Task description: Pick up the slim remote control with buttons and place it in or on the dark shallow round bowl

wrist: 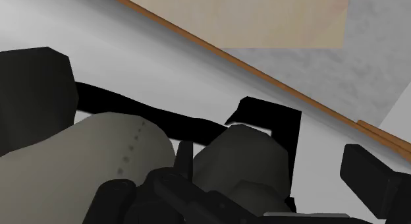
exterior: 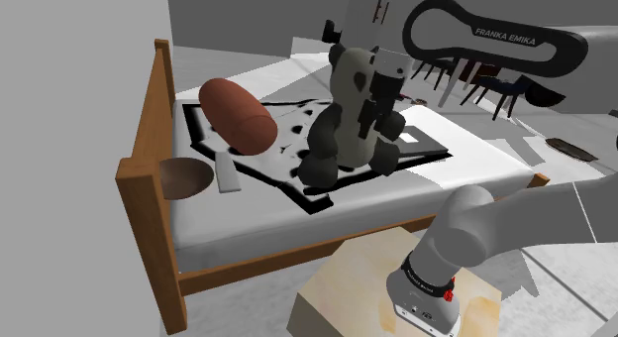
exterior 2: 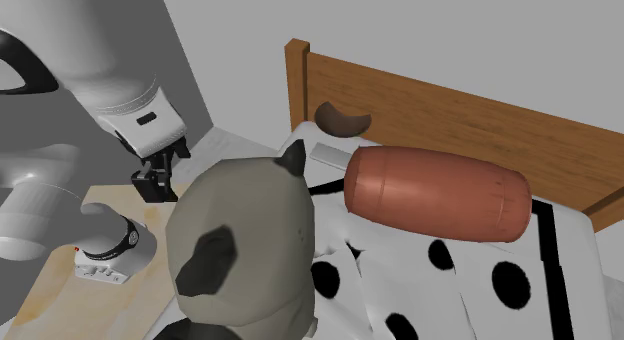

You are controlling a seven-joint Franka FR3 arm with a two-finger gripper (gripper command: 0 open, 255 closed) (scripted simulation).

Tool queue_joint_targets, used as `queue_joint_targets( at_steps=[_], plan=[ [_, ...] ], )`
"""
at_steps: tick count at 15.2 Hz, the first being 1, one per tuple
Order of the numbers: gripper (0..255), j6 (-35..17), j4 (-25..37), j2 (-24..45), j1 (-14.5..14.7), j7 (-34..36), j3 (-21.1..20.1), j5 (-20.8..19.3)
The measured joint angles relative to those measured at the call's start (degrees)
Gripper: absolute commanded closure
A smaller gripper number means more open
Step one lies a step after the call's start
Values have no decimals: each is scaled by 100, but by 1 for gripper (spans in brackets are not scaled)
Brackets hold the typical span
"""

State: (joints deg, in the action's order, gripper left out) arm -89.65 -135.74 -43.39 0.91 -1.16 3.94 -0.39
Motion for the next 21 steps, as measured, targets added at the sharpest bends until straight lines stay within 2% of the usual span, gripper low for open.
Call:
queue_joint_targets(
  at_steps=[4,14,21],
  plan=[
    [0,-270,-70,186,25,293,-179,119],
    [0,-1700,327,1919,130,1705,-989,480],
    [0,-2498,1399,3306,180,2776,-1481,372]
  ],
)
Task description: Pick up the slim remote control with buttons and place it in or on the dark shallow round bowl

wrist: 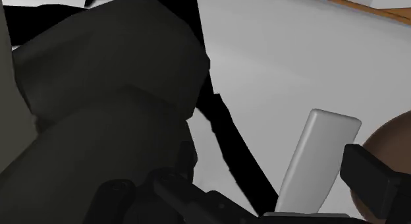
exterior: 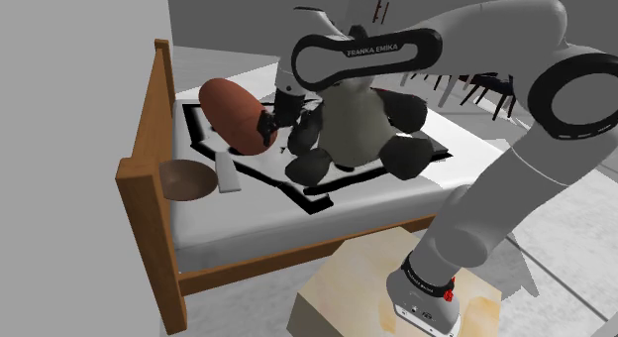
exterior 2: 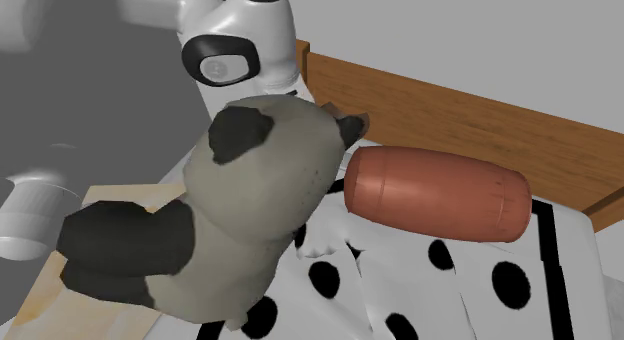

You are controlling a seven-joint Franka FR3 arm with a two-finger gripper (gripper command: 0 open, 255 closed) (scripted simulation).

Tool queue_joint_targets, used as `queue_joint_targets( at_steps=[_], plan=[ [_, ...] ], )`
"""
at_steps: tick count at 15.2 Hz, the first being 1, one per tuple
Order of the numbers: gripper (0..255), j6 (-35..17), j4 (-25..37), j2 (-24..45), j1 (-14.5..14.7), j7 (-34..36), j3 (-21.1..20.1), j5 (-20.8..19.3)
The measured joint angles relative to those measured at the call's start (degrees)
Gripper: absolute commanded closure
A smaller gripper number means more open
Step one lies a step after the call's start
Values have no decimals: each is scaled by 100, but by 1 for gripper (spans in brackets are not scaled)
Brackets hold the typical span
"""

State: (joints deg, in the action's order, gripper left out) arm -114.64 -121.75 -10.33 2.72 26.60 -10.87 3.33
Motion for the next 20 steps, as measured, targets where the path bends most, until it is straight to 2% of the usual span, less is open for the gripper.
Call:
queue_joint_targets(
  at_steps=[2,3,6,10,16,20],
  plan=[
    [0,-529,238,473,17,299,-102,-93],
    [0,-601,372,710,7,416,-116,-144],
    [0,-283,921,1362,64,860,-196,-343],
    [0,-322,1738,2293,211,1420,-232,-613],
    [0,-110,3162,3716,454,2047,-94,-914],
    [0,-255,3299,4007,496,2129,-55,-970]
  ],
)
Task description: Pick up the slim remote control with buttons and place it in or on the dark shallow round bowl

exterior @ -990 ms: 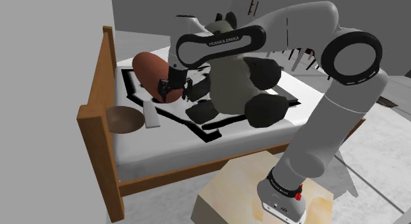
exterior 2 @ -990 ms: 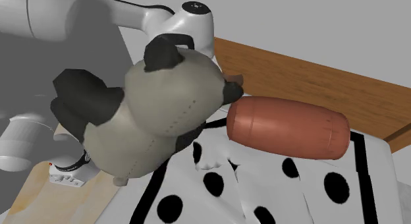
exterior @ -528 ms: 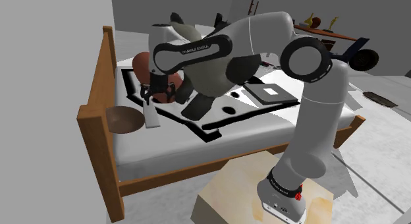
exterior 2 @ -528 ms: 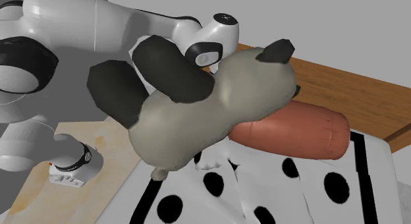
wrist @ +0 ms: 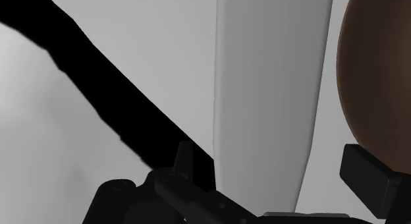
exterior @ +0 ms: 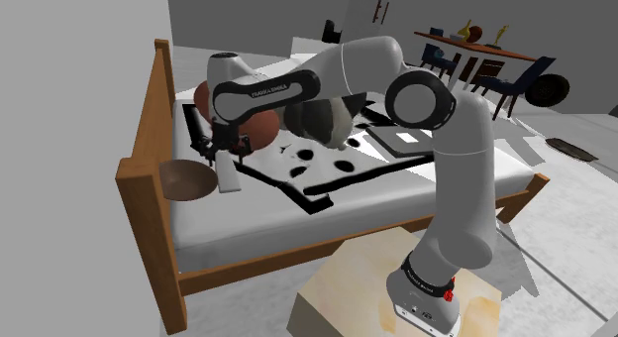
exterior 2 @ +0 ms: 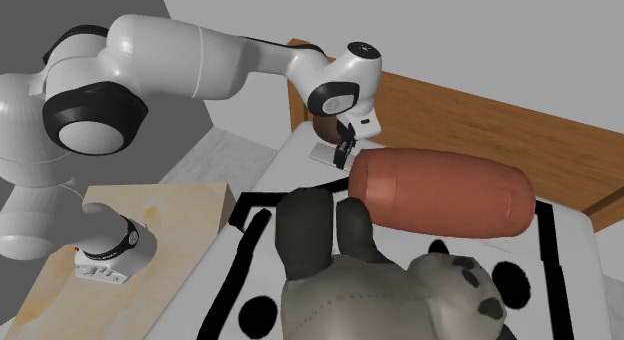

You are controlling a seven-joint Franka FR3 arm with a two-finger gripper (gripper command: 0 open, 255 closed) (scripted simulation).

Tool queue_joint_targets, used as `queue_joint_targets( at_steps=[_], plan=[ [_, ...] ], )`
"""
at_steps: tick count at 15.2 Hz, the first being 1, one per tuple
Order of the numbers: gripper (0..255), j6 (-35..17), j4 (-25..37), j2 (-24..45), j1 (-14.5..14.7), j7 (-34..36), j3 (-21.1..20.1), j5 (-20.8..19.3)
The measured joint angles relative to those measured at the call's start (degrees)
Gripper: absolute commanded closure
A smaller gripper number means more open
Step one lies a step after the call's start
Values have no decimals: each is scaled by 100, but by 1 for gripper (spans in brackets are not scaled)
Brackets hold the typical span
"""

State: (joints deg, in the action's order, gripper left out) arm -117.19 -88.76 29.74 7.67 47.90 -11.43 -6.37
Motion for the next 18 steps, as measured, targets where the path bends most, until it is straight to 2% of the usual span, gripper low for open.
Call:
queue_joint_targets(
  at_steps=[6,10,11,18],
  plan=[
    [0,-277,-93,123,-3,32,38,-41],
    [0,-266,-74,151,4,32,41,-44],
    [255,-271,-81,148,2,29,41,-43],
    [255,-245,-46,183,18,35,38,-48]
  ],
)
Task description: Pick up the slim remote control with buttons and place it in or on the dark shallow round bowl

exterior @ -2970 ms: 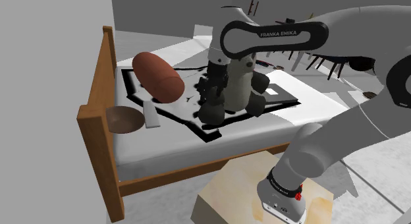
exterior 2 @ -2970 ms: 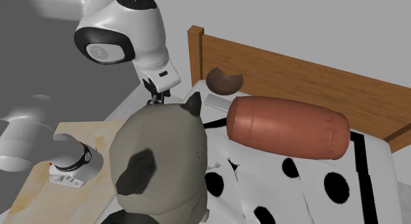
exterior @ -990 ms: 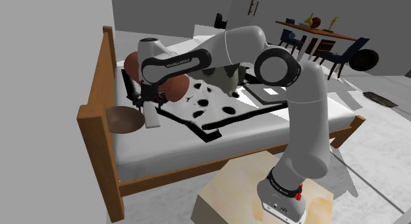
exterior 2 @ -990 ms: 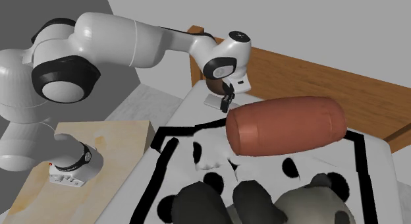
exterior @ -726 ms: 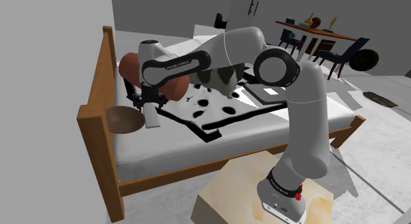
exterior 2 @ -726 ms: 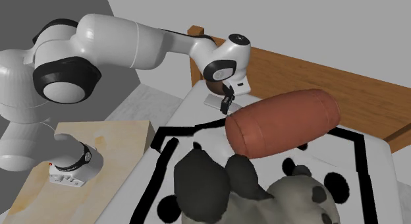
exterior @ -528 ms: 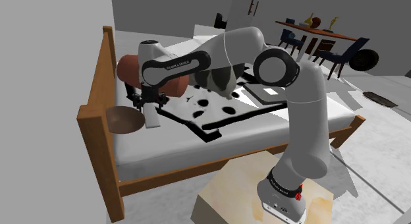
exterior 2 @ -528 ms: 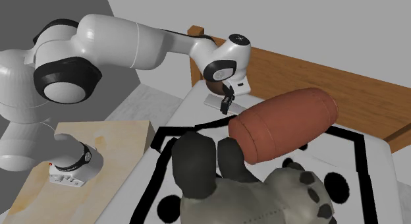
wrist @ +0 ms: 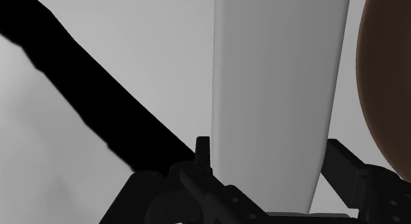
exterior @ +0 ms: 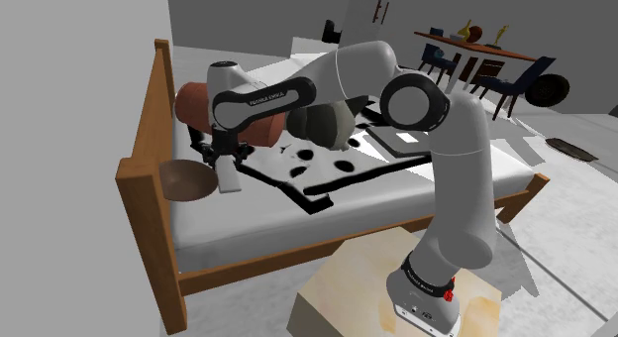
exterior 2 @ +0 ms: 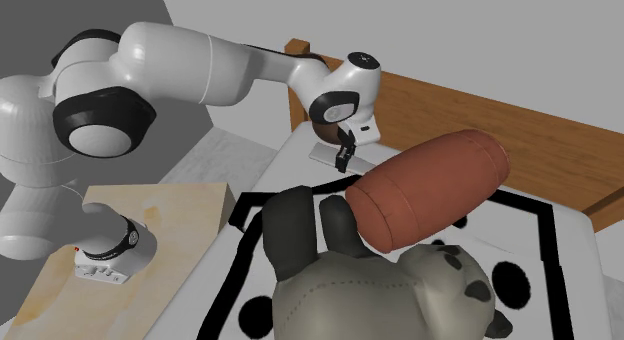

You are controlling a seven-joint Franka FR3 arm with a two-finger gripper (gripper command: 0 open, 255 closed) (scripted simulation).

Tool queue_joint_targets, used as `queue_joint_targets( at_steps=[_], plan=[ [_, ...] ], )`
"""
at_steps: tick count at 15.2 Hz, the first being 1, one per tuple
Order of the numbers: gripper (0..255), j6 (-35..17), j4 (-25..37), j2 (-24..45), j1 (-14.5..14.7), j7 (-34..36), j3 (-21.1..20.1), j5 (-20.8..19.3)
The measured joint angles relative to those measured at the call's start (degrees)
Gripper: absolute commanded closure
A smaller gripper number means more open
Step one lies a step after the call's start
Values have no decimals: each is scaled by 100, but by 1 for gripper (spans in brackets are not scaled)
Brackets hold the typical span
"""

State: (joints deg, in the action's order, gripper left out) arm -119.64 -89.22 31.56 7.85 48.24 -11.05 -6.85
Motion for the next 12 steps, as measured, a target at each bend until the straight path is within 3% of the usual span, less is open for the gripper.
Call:
queue_joint_targets(
  at_steps=[5,12],
  plan=[
    [255,36,-27,-53,0,-6,-16,17],
    [255,491,182,-238,-16,-40,-31,59]
  ],
)
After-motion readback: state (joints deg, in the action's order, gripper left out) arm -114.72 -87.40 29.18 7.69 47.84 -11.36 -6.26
